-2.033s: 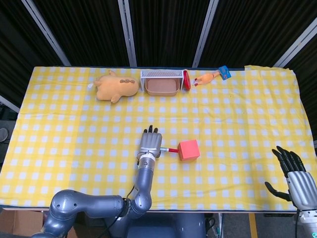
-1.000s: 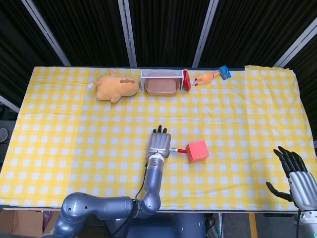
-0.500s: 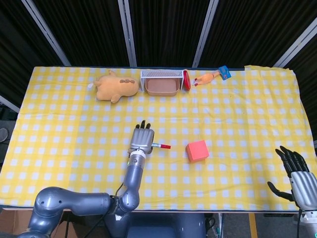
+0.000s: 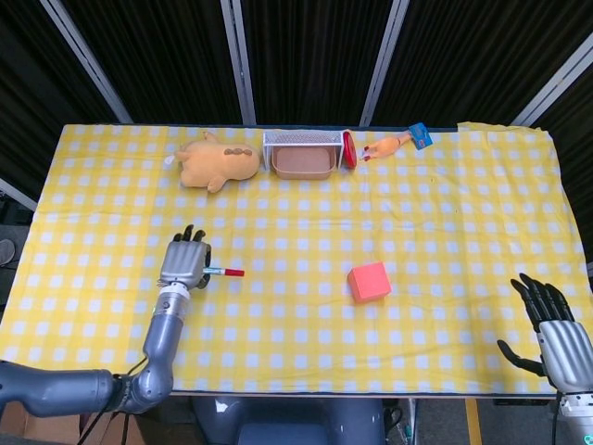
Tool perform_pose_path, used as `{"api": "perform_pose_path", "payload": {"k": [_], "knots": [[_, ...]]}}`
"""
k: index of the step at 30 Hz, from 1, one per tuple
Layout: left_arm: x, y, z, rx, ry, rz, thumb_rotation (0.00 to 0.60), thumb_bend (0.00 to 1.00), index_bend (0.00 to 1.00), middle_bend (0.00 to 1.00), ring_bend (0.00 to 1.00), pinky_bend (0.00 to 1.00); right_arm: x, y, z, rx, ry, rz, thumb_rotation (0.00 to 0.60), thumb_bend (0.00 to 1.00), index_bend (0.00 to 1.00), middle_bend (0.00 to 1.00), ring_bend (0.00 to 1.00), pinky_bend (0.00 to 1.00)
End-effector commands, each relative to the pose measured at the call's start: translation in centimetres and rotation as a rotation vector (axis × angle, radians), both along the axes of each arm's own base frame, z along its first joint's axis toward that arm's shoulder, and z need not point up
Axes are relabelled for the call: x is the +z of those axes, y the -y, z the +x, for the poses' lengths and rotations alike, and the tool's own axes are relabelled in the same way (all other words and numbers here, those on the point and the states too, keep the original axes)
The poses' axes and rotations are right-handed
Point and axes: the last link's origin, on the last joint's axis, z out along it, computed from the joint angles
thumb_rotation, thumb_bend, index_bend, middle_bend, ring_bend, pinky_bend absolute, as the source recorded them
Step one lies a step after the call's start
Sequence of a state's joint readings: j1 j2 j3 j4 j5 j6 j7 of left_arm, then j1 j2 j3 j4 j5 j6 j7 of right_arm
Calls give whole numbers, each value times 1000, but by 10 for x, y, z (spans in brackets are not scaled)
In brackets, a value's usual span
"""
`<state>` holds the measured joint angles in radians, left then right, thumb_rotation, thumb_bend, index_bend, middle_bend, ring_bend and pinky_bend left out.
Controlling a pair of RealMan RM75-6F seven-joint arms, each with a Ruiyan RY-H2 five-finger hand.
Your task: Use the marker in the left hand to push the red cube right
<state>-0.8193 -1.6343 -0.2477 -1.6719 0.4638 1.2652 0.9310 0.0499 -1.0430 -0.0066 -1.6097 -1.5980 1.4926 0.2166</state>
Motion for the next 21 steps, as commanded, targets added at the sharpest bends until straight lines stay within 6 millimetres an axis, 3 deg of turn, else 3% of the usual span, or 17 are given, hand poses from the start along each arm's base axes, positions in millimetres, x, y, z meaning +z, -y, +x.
{"api": "perform_pose_path", "payload": {"k": [1, 10, 21], "knots": [[12, 9, -23, 20, -8, 4, 600, 479, 599, 137, 34, 157, -2, 0, 0, -3, 0, 3, 600, 320, 0, 0, 0, 0], [24, 14, -51, 62, 15, 3, 600, 406, 523, 118, 34, 149, -4, 1, 1, -3, -9, 8, 600, 321, 0, 0, 0, 0], [38, 17, -66, 65, 21, 39, 600, 291, 272, 55, 24, 119, -2, 1, -1, -9, -11, 6, 600, 321, 0, 0, 0, 0]]}}
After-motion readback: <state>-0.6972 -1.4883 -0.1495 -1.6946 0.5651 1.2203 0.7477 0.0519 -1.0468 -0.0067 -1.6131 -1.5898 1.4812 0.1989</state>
